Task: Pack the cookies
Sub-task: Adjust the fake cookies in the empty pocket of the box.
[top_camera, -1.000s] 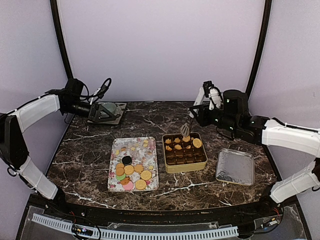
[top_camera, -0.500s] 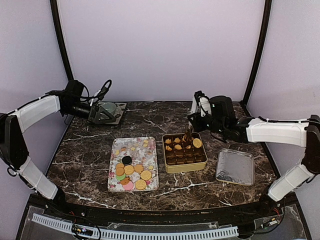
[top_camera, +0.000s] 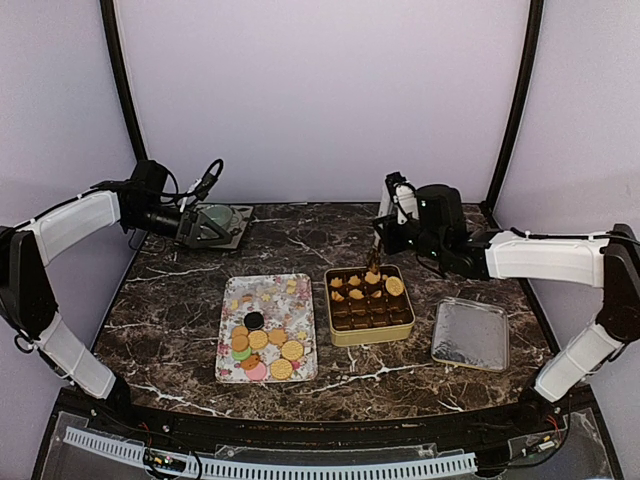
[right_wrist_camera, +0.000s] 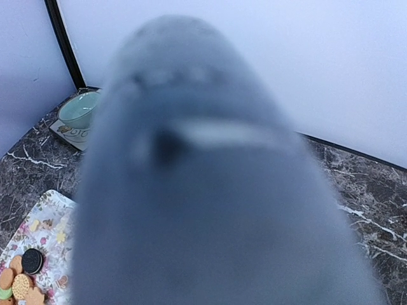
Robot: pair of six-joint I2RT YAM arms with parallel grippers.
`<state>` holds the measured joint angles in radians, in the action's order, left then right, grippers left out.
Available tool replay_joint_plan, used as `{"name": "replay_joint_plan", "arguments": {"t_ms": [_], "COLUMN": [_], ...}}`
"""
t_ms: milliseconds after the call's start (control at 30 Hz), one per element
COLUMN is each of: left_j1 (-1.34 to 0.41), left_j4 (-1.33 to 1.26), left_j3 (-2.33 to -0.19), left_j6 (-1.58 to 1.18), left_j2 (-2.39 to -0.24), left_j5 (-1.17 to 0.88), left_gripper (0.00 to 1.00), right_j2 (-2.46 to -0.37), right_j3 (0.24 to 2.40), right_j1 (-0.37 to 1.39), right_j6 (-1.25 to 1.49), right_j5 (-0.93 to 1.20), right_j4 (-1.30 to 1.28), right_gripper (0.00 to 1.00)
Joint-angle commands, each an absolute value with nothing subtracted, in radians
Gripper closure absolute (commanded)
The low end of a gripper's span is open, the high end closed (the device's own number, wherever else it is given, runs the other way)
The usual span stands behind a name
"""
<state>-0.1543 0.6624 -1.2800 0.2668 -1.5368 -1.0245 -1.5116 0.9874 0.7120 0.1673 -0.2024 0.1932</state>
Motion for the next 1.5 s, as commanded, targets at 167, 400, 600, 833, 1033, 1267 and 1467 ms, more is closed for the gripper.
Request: {"name": "replay_joint_plan", "arguments": {"t_ms": [167,400,600,833,1033,1267,1467], "left_j1": [-0.149,-0.148,-0.148,-0.149,-0.148,-0.148,-0.149], "left_j4": [0.681,0.687,0.685,0.681,0.681,0.682,0.682], "left_j3": [-1.274,-1.274,-1.278,-1.279,-1.283,-1.282,-1.282], "left_j6": [0.279,0.281,0.275,0.270,0.265,0.266,0.269], "left_j2": [-1.513,-1.514,-1.517,-1.514,-1.513,-1.510,-1.511], "left_j5": [-1.047,-1.047,-1.053,-1.057,-1.061,-1.060,-1.058], "left_gripper": [0.08,0.08,0.08,0.08,0.09,0.09,0.09], "right_j2": [-1.574,-1.555,-1.501,-1.516,-1.448,-1.465,-1.478], "right_j3": [1.019,1.000,0.986,1.011,1.009,0.999,0.976], "right_j1": [0.707,0.707,0.717,0.747,0.703,0.674,0.661], "right_j6": [0.144,0.117,0.081,0.133,0.164,0.154,0.152], "right_j5": [-0.221,-0.252,-0.273,-0.172,-0.183,-0.215,-0.225], "right_j4": [0.275,0.259,0.233,0.212,0.241,0.217,0.234], "right_gripper": [0.82,0.83,0.84,0.80,0.77,0.75,0.75]}}
